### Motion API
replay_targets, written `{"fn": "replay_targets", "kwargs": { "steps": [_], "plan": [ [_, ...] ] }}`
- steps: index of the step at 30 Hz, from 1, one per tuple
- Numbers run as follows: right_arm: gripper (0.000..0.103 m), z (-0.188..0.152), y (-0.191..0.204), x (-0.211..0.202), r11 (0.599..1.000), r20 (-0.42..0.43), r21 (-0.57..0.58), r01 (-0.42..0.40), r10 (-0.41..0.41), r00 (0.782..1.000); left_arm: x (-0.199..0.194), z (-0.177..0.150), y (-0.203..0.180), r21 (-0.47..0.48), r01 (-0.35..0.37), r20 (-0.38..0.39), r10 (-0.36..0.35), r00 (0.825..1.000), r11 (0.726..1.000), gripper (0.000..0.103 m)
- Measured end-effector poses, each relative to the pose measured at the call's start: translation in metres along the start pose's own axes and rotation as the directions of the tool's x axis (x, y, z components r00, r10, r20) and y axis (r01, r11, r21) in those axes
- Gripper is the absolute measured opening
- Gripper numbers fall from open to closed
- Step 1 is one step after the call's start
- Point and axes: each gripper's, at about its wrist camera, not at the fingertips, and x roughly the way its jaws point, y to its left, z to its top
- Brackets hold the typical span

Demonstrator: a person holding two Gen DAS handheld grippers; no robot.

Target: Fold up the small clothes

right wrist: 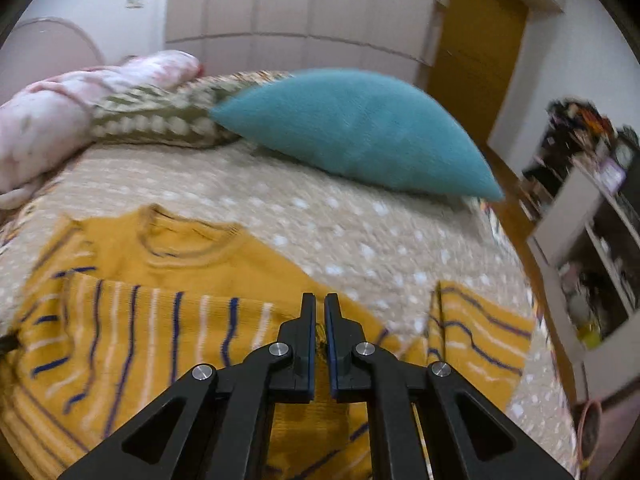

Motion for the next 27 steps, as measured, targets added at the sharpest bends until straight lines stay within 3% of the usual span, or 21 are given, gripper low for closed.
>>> {"fn": "replay_targets", "kwargs": {
  "steps": [5, 8, 12, 13, 16, 18, 20, 22, 24, 27],
  "plan": [
    [0.004, -0.023, -0.025, 0.03, 0.997, -0.102, 0.073, 0.038, -0.031, 0.994, -0.001, 0.021, 0.006, -0.093, 0.029, 0.035, -0.026, 0.999, 0.995, 0.09],
    [0.004, -0.027, -0.034, 0.025, 0.995, -0.096, 0.1, 0.028, -0.018, 0.995, 0.007, 0.045, 0.009, -0.143, 0.043, 0.049, -0.036, 0.998, 0.989, 0.09],
    [0.004, -0.018, -0.033, 0.011, 0.995, -0.055, 0.103, -0.001, 0.007, 0.998, 0.035, 0.074, 0.002, -0.135, -0.015, 0.011, 0.016, 1.0, 0.991, 0.09],
    [0.004, -0.016, -0.03, 0.008, 0.995, -0.047, 0.095, -0.002, 0.006, 0.999, 0.042, 0.079, 0.0, -0.132, -0.024, 0.003, 0.025, 1.0, 0.991, 0.087],
    [0.004, -0.01, -0.028, 0.005, 0.996, -0.027, 0.092, -0.008, 0.01, 1.0, 0.054, 0.084, -0.002, -0.106, -0.041, -0.002, 0.041, 0.999, 0.993, 0.037],
    [0.004, -0.007, -0.031, 0.005, 0.996, -0.014, 0.093, -0.002, 0.003, 1.0, 0.055, 0.084, 0.003, -0.129, -0.038, 0.013, 0.04, 0.999, 0.991, 0.034],
    [0.004, -0.01, -0.035, 0.015, 0.994, -0.035, 0.103, 0.021, -0.017, 0.999, 0.059, 0.083, 0.008, -0.146, -0.103, 0.011, 0.105, 0.994, 0.984, 0.018],
    [0.004, -0.018, -0.038, 0.035, 0.994, -0.087, 0.097, 0.048, -0.04, 0.995, 0.065, 0.08, 0.012, -0.146, -0.123, 0.012, 0.126, 0.992, 0.982, 0.018],
    [0.005, -0.029, -0.042, 0.053, 0.992, -0.131, 0.125, 0.011, 0.005, 0.991, 0.061, 0.079, 0.011, -0.127, -0.128, 0.021, 0.131, 0.991, 0.984, 0.018],
    [0.011, -0.031, -0.06, 0.037, 0.973, -0.055, 0.223, -0.065, 0.079, 0.995, 0.051, 0.076, 0.009, -0.127, -0.095, 0.014, 0.097, 0.995, 0.987, 0.026]
  ]
}}
